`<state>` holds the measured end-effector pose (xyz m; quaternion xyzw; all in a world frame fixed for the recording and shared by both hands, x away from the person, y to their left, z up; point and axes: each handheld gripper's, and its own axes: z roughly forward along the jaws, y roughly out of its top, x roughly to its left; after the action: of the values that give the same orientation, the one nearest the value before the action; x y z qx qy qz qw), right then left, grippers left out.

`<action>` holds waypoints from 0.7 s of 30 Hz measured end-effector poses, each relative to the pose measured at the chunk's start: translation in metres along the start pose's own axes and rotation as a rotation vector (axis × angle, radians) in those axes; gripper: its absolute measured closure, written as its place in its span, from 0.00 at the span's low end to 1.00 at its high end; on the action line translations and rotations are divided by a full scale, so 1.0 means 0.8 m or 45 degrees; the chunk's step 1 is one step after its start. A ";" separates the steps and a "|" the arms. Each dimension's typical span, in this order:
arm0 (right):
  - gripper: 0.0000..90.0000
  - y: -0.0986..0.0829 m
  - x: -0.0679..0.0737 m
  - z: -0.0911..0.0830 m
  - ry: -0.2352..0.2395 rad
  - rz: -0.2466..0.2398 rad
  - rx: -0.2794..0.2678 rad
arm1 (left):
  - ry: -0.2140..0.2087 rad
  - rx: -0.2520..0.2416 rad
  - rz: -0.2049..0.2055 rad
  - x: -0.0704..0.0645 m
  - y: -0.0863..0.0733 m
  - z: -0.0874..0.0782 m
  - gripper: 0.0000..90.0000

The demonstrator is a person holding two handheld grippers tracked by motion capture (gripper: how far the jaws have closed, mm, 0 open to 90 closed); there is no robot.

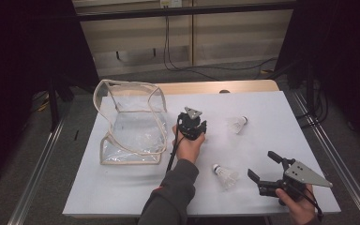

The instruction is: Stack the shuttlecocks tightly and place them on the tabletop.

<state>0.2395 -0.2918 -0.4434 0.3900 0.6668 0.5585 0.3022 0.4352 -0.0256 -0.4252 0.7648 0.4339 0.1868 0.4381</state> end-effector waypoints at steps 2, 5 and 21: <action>0.04 0.000 0.000 0.000 0.000 -0.001 0.000 | -0.001 0.000 0.002 0.000 0.000 0.000 0.79; 0.04 0.000 0.000 0.000 0.002 -0.003 -0.002 | -0.006 0.004 0.007 0.000 0.000 -0.001 0.78; 0.04 0.000 0.000 0.001 0.005 -0.004 -0.003 | -0.028 -0.005 -0.010 0.001 0.002 -0.004 0.73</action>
<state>0.2399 -0.2913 -0.4435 0.3874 0.6674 0.5596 0.3023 0.4337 -0.0235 -0.4223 0.7642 0.4318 0.1776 0.4450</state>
